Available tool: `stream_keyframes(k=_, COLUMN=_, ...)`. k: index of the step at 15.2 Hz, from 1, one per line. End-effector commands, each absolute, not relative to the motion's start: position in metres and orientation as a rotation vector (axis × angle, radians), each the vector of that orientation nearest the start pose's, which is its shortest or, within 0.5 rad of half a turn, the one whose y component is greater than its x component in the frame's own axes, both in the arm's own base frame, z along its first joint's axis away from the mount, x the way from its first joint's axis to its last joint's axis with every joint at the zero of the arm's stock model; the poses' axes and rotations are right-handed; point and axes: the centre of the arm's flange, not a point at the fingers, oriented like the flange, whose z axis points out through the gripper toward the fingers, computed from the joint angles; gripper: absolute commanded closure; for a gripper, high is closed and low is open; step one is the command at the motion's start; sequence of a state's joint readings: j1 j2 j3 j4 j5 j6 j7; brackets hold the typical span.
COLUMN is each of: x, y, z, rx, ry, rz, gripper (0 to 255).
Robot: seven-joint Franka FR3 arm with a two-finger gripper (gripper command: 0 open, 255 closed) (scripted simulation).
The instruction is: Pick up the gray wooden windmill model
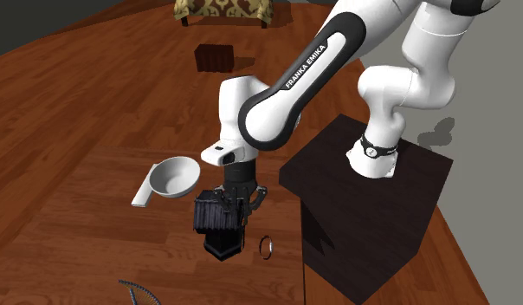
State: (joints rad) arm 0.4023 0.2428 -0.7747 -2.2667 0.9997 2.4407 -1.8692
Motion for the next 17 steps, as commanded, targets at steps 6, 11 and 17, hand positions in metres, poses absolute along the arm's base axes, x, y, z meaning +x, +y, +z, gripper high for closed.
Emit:
stream_keyframes(k=6, x=0.499, y=-0.194, z=0.288, rx=-2.716, ry=-1.055, rz=-0.668, gripper=255)
stream_keyframes(k=11, x=0.499, y=-0.194, z=0.315, rx=-2.716, ry=-1.055, rz=-0.668, gripper=255)
stream_keyframes(k=17, x=0.499, y=-0.194, z=0.346, rx=-2.716, ry=-1.055, rz=-0.668, gripper=255)
